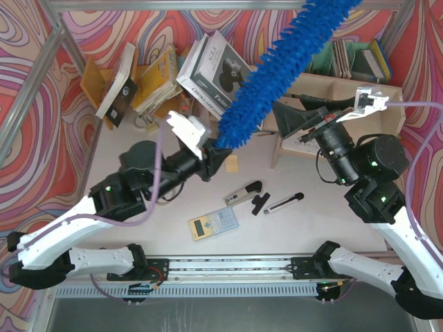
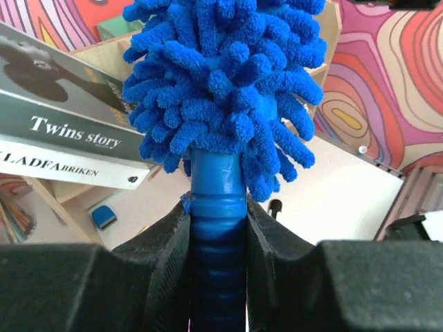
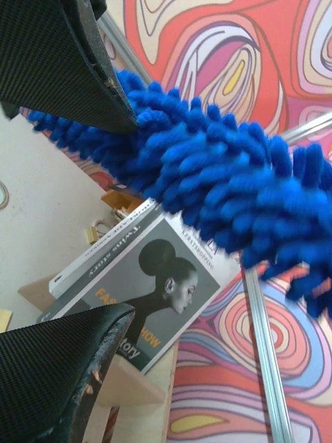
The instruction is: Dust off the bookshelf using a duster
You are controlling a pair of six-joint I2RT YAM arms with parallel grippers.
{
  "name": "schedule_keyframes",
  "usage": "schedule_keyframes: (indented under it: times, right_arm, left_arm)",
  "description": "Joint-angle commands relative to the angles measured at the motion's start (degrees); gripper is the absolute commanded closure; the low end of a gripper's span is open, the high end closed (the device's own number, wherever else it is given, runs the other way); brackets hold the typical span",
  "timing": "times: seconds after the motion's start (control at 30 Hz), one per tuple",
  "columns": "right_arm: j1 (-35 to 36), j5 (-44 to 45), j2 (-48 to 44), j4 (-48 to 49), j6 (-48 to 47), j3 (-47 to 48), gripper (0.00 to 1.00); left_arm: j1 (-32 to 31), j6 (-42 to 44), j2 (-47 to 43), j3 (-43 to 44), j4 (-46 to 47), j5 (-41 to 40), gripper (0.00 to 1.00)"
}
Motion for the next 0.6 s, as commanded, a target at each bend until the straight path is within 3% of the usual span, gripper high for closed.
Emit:
schedule_keyframes:
  times: [0.0,0.27,0.47,0.57]
  right_arm:
    - [-0.2,-5.6,1.2,4.9,0.4,2.8,0.02]
    - [-0.2,-5.4,-0.5,8.3,0.2,0.6,0.02]
    - [-0.2,6.8,-0.4,7.4,3.3,0.5,0.11]
    - [-0.2,8.5,0.0,9.1,4.3,-0.1,0.12]
  left_arm:
    - [-3.7,7.3,2.4,-0.8,11.3,-9.0,1.0]
    - [-5.2,6.5,5.8,-1.8,14.8,-7.3,1.0]
    - [-7.6,7.8,5.8,-5.9,20.0,-5.4,1.0]
    - [-9.1,8.9,5.9,-8.2,21.8,-5.0,1.0]
